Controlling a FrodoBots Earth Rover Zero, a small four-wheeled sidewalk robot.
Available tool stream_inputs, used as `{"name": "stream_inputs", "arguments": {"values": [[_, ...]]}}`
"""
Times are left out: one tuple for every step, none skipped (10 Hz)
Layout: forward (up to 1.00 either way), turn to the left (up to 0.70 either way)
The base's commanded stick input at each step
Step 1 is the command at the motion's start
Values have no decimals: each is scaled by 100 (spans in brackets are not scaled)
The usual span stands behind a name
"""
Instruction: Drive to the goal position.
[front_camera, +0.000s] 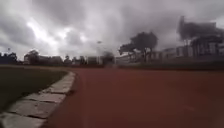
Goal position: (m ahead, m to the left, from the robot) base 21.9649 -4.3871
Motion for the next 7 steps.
{"name": "stream_inputs", "arguments": {"values": [[70,0],[70,0],[70,0],[70,0],[70,0],[70,0],[70,0]]}}
